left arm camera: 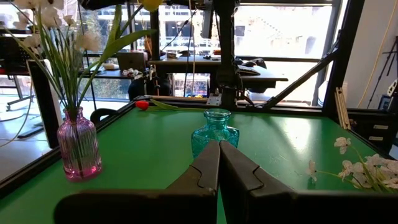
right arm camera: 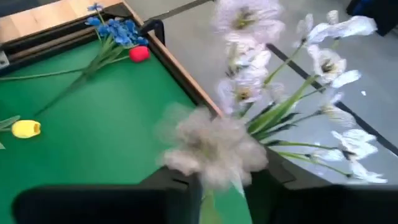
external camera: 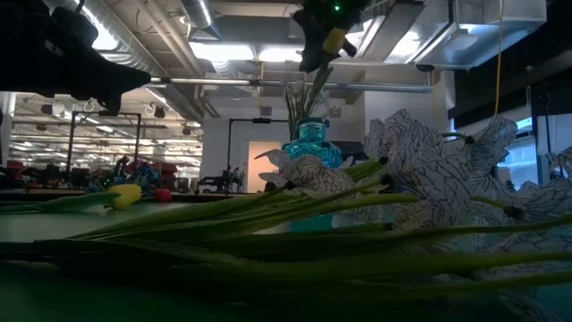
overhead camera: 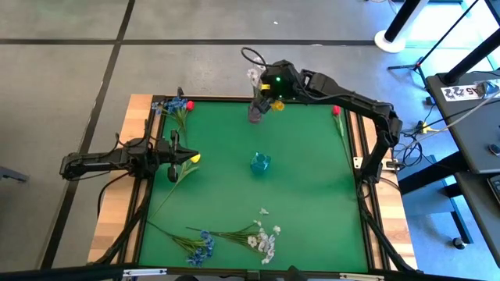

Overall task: Sort flowers into vase by color
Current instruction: Put the right white flower into the violet vase, then put the yellow tulip into the violet vase

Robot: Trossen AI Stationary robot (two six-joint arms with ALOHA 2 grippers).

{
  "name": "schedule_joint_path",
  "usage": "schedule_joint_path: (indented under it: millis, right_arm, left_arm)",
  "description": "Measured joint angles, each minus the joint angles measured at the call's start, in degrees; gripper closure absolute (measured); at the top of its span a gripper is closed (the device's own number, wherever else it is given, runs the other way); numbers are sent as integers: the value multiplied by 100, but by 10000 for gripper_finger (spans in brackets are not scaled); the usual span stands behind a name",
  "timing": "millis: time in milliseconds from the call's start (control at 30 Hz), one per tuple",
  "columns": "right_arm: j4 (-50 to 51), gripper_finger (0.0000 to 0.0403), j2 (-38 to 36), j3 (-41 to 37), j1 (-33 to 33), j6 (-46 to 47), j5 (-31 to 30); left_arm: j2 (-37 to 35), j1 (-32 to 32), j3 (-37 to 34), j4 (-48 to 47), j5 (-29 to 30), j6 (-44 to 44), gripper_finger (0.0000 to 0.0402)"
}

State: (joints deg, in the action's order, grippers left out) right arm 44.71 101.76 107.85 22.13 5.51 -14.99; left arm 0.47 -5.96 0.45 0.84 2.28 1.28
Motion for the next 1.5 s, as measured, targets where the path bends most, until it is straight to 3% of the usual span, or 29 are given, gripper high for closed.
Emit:
schedule_joint_path:
  millis: [400,700,1100,1500]
  right_arm:
    - [341,214,-767,2,-213,157,18]
    - [571,166,-782,2,-625,182,5]
    - [784,159,-1064,0,-1364,172,-501]
    - [1520,159,-1093,0,-1887,217,-510]
  left_arm:
    - [0,0,0,-1,0,2,401]
    - [0,-1,0,-1,-2,1,401]
    - [0,-2,0,-2,0,2,401]
    - [0,-1,0,-1,0,2,401]
